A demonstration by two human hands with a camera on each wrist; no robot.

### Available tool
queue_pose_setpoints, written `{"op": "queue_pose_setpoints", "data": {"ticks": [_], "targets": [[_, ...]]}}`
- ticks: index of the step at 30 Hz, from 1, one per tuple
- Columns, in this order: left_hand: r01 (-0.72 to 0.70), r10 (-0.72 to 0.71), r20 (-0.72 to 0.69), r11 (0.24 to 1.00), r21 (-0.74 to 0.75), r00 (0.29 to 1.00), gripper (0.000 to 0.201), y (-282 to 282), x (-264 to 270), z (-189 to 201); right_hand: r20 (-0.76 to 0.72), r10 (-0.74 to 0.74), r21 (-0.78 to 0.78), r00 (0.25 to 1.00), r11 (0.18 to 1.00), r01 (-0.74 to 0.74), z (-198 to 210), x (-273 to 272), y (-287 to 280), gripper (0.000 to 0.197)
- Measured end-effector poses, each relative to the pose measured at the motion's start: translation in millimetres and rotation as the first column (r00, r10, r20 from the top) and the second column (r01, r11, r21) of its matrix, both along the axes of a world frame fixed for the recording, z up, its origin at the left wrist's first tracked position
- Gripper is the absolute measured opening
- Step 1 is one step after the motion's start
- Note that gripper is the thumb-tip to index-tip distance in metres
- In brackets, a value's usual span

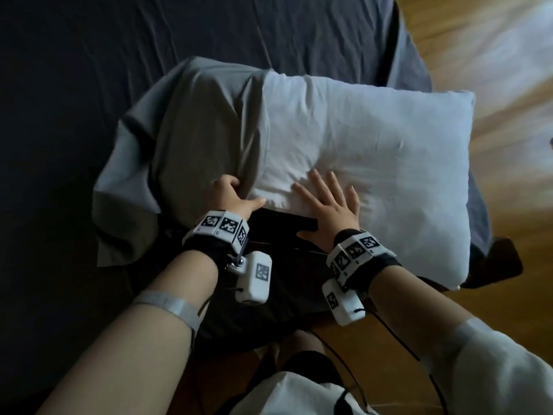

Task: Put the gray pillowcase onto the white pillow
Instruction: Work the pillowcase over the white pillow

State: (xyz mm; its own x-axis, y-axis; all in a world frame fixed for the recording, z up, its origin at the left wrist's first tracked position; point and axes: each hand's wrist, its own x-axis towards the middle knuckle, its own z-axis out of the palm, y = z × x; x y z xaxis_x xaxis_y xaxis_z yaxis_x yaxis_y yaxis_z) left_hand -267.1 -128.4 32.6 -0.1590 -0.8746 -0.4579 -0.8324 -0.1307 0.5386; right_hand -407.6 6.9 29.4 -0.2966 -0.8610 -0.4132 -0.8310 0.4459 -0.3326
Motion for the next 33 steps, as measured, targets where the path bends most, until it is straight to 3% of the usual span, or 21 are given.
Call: {"op": "queue_pose_setpoints", "data": {"ticks": [3, 7, 9, 10, 12, 13, 15, 18, 20, 23, 26, 27, 28, 31, 33], "targets": [[0.020, -0.008, 0.139, 0.997, -0.081, 0.990, 0.045, -5, -8, -2, 0.009, -0.007, -0.034, 1.000, 0.999, 0.008, -4, -1, 2, 0.097], [0.071, -0.060, 0.224, 0.996, -0.044, 0.973, 0.029, -7, -5, 8, 0.019, 0.005, -0.032, 1.000, 0.999, -0.005, -6, -5, 4, 0.098], [0.162, -0.168, 0.089, 0.984, 0.068, 0.982, 0.023, 6, -13, 17, 0.021, -0.004, -0.027, 1.000, 1.000, 0.005, -9, -7, 2, 0.094], [0.239, -0.232, -0.062, 0.958, 0.160, 0.971, 0.021, 19, -19, 22, 0.023, -0.011, -0.018, 1.000, 1.000, 0.012, -10, -8, 0, 0.091], [0.302, -0.178, -0.343, 0.887, 0.350, 0.922, 0.024, 42, -30, 26, 0.026, -0.024, 0.005, 0.999, 1.000, 0.024, -13, -14, -1, 0.083], [0.294, -0.140, -0.392, 0.883, 0.366, 0.909, 0.027, 46, -31, 26, 0.025, -0.021, 0.016, 0.999, 1.000, 0.021, -13, -17, 0, 0.083], [0.217, -0.122, -0.342, 0.942, 0.255, 0.932, 0.025, 43, -22, 23, 0.019, 0.017, 0.025, 1.000, 1.000, -0.017, -11, -20, 5, 0.089], [-0.057, 0.087, -0.232, 0.989, 0.135, 0.969, 0.021, 39, 17, 10, 0.030, 0.067, 0.019, 0.997, 0.998, -0.068, -8, -14, 6, 0.097], [-0.163, 0.187, -0.104, 0.966, 0.201, 0.977, 0.029, 46, 45, -1, 0.032, 0.048, 0.013, 0.998, 0.999, -0.048, -8, -7, 4, 0.099], [-0.222, 0.185, 0.147, 0.926, 0.305, 0.972, 0.060, 54, 65, -26, 0.010, 0.015, 0.000, 1.000, 1.000, -0.015, -15, -2, 5, 0.101], [-0.268, 0.214, 0.204, 0.917, 0.294, 0.955, 0.102, 48, 53, -39, -0.001, 0.011, -0.018, 1.000, 1.000, -0.011, -17, -4, 4, 0.102], [-0.280, 0.231, 0.199, 0.919, 0.277, 0.953, 0.106, 48, 46, -45, 0.003, 0.010, -0.021, 1.000, 1.000, -0.010, -20, -5, 3, 0.102], [-0.288, 0.252, 0.168, 0.926, 0.245, 0.953, 0.101, 48, 41, -49, 0.008, 0.005, -0.028, 1.000, 1.000, -0.005, -21, -6, 2, 0.103], [-0.322, 0.307, 0.140, 0.941, 0.103, 0.941, 0.048, 43, 40, -59, 0.016, -0.008, -0.040, 1.000, 0.999, 0.008, -23, -7, -2, 0.106], [-0.366, 0.358, 0.090, 0.926, 0.097, 0.929, 0.037, 41, 47, -59, 0.013, -0.013, -0.035, 1.000, 0.999, 0.013, -21, -8, -6, 0.107]]}}
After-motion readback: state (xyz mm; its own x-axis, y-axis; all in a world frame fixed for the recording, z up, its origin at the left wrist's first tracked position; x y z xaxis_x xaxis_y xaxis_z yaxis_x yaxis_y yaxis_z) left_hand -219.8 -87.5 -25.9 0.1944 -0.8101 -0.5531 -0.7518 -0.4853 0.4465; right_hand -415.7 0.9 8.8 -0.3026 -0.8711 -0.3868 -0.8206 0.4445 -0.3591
